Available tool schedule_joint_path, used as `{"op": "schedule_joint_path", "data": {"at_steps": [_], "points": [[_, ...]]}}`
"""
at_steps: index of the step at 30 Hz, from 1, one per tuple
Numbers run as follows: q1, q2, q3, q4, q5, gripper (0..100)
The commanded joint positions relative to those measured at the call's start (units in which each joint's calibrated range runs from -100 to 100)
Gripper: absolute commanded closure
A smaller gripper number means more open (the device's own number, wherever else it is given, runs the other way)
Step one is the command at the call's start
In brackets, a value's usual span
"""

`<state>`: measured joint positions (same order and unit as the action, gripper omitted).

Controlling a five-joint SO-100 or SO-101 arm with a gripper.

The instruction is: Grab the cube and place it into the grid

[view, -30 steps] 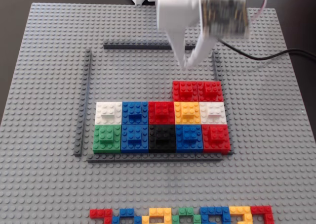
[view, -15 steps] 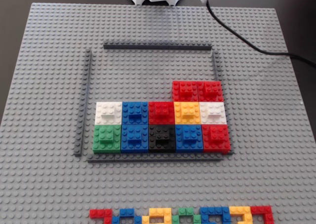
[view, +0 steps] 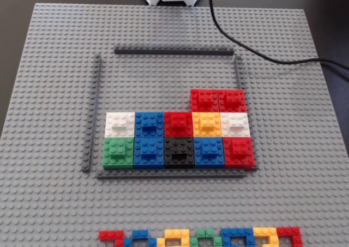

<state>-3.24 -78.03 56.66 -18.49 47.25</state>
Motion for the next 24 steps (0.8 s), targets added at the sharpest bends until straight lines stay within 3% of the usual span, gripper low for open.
{"op": "schedule_joint_path", "data": {"at_steps": [1, 12, 24], "points": [[1.1, -6.7, 7.1, -4.7, 0.2, 100], [1.7, -21.5, 28.9, -11.0, -0.6, 100], [2.3, -22.0, 41.8, -11.8, -1.4, 100]]}}
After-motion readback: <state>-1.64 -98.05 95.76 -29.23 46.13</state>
